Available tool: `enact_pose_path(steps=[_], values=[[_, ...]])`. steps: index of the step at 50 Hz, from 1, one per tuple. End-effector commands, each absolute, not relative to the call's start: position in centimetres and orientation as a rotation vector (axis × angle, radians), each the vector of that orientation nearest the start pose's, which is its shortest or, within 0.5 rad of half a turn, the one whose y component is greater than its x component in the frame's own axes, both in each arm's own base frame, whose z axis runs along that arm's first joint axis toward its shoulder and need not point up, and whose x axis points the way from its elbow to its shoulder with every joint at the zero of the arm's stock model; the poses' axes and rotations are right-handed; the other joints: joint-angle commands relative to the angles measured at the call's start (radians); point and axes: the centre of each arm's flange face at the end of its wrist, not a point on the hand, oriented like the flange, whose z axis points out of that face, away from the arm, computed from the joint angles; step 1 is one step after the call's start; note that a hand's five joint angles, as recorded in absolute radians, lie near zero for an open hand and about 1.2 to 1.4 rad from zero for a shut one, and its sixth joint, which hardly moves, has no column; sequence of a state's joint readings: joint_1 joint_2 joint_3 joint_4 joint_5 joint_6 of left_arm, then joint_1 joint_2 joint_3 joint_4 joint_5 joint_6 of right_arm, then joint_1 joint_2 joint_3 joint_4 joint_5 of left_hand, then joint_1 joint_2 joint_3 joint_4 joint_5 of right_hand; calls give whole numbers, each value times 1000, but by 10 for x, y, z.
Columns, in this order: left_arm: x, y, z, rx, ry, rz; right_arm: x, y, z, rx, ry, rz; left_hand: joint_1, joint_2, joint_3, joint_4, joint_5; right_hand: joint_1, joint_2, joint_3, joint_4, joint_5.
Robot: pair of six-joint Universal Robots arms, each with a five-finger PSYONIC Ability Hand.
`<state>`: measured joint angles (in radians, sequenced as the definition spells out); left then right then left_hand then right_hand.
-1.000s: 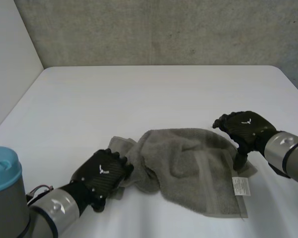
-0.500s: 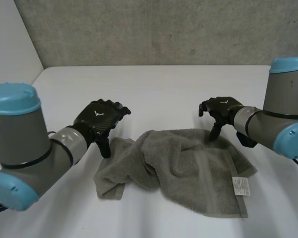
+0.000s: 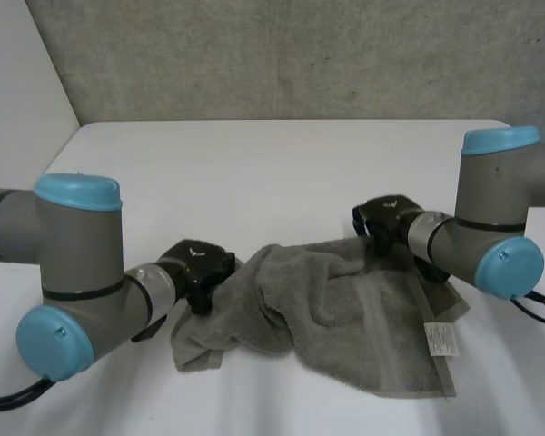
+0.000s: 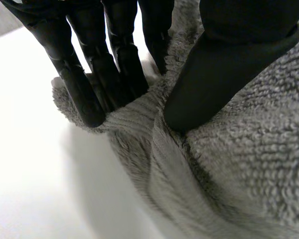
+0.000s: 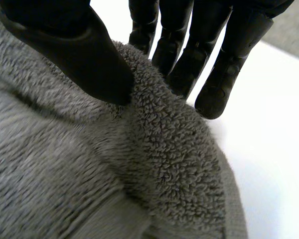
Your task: Fold the towel.
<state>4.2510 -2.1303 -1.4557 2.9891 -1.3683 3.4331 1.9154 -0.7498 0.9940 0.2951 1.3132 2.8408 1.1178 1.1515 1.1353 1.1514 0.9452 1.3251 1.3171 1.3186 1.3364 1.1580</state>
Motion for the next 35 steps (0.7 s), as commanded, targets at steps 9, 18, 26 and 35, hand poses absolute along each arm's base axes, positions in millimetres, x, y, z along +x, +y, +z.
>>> enact_pose_path(steps=[9,18,26,35], values=[[-298,-299,345,512,2137,-2585,281,-338,380,-699,1537,-2347,278,245,261,245,277,71,79,78,60,64],[-290,-280,303,488,2314,-2475,279,-311,324,-948,1801,-2118,278,245,261,245,277,71,79,78,60,64],[-271,-240,184,617,2634,-2006,273,-275,220,-1550,2001,-1801,278,245,261,245,277,71,79,78,60,64],[-251,-201,135,691,2761,-1733,244,-234,144,-1768,2246,-1411,278,245,261,245,277,71,79,78,60,64]])
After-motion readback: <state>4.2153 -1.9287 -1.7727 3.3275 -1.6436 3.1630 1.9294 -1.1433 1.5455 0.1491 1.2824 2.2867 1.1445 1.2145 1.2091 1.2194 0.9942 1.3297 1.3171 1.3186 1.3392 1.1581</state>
